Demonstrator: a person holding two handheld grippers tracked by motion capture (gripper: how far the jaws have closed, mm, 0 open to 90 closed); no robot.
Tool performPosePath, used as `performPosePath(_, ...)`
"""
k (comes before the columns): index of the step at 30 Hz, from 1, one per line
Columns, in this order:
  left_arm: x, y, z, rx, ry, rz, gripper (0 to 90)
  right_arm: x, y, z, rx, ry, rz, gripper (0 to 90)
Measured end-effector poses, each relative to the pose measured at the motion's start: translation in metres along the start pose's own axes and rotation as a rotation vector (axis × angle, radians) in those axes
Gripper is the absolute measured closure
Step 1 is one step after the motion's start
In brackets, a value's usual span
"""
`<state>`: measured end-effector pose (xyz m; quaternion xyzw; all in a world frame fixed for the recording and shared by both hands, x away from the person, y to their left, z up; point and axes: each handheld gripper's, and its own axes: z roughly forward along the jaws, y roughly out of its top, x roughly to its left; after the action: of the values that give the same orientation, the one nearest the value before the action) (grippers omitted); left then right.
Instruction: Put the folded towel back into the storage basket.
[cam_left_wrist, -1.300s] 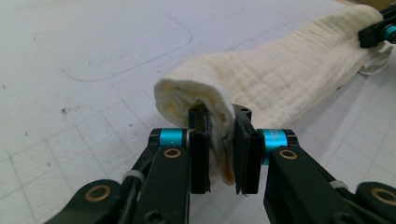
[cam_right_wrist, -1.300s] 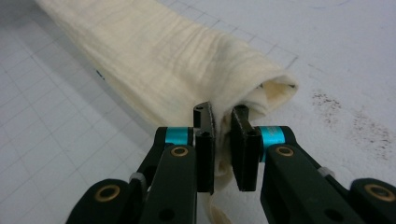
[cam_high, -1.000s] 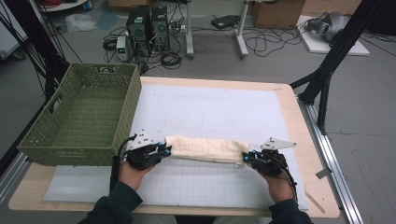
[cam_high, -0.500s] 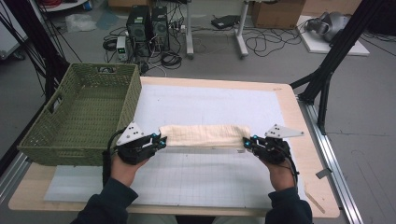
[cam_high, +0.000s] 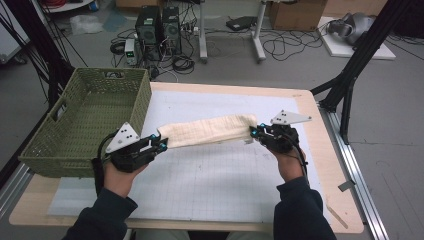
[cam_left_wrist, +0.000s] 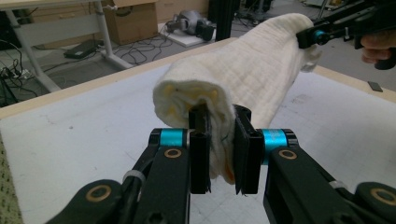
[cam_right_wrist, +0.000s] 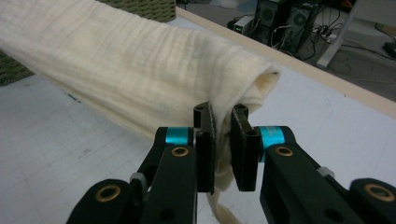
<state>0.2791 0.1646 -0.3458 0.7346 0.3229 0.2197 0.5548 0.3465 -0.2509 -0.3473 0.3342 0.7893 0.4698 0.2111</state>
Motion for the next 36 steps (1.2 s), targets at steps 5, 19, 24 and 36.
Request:
performPosePath(5, 0.001, 0.004, -0.011, -0.011, 0.017, 0.016, 78.6, 0.0, 0.016, 0.015, 0.002, 0.006, -0.017, 82.0)
performPosePath(19, 0.015, 0.004, -0.048, -0.043, 0.08, 0.017, 78.6, 0.014, 0.072, 0.06, -0.002, 0.042, -0.089, 82.1)
performPosePath(24, 0.023, 0.002, -0.063, -0.059, 0.112, 0.005, 78.6, 0.023, 0.095, 0.083, 0.001, 0.058, -0.123, 82.1)
performPosePath(36, 0.046, -0.004, -0.092, -0.076, 0.193, -0.022, 78.6, 0.049, 0.139, 0.132, 0.002, 0.092, -0.186, 82.1)
